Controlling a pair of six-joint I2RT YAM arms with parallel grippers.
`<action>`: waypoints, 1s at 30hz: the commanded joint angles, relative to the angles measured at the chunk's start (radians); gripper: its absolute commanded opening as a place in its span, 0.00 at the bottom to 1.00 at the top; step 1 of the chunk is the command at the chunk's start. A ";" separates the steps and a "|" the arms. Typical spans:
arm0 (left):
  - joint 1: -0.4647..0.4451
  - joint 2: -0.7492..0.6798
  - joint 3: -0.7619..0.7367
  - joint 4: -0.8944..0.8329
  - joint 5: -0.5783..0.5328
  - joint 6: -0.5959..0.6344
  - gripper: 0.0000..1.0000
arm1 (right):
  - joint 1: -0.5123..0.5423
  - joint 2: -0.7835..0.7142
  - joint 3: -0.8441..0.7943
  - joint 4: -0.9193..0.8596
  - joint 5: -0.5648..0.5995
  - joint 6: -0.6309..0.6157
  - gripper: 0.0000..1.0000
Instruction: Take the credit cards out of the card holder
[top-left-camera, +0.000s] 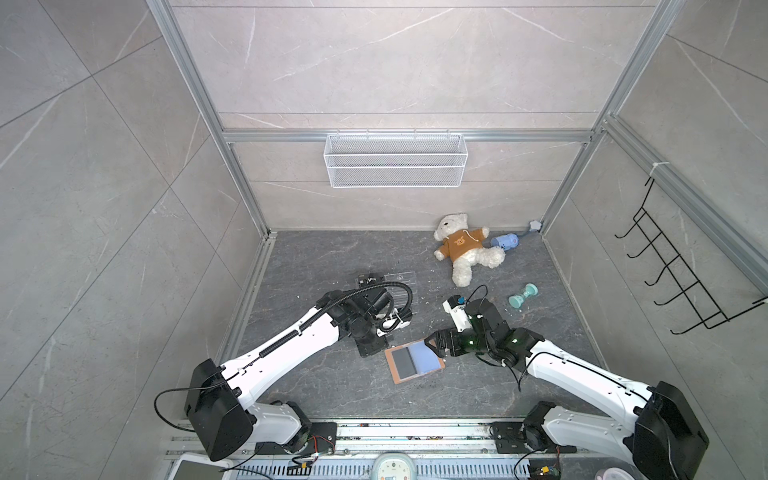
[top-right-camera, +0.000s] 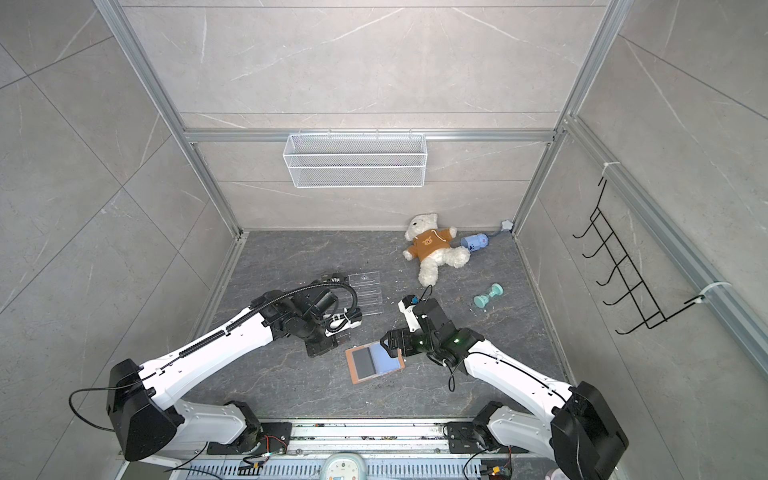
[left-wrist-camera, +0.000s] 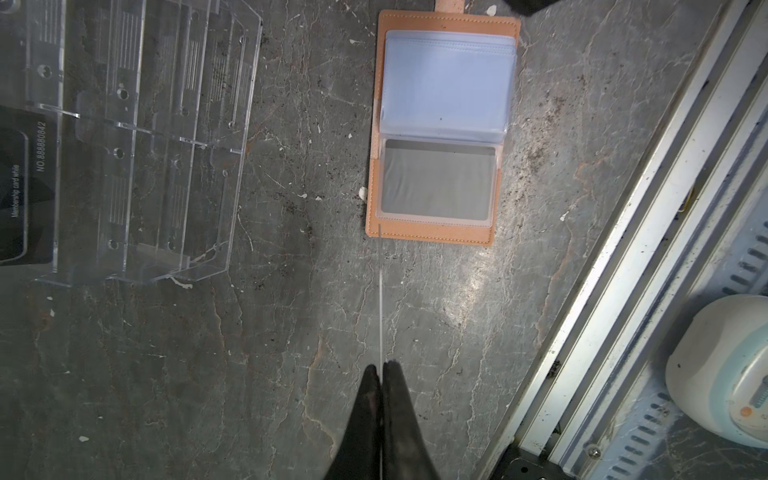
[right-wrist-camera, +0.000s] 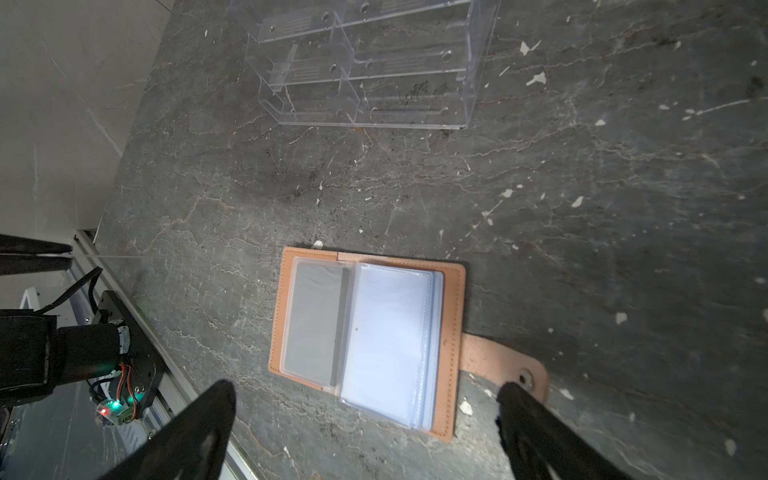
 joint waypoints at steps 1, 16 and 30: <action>0.002 0.015 0.032 -0.023 -0.052 0.055 0.00 | 0.000 0.008 0.030 -0.025 -0.003 -0.017 1.00; 0.002 0.055 0.037 0.040 -0.148 0.160 0.00 | -0.001 0.031 0.063 -0.045 -0.005 -0.042 1.00; 0.032 0.124 0.090 0.086 -0.225 0.259 0.00 | 0.000 0.053 0.087 -0.071 0.003 -0.069 1.00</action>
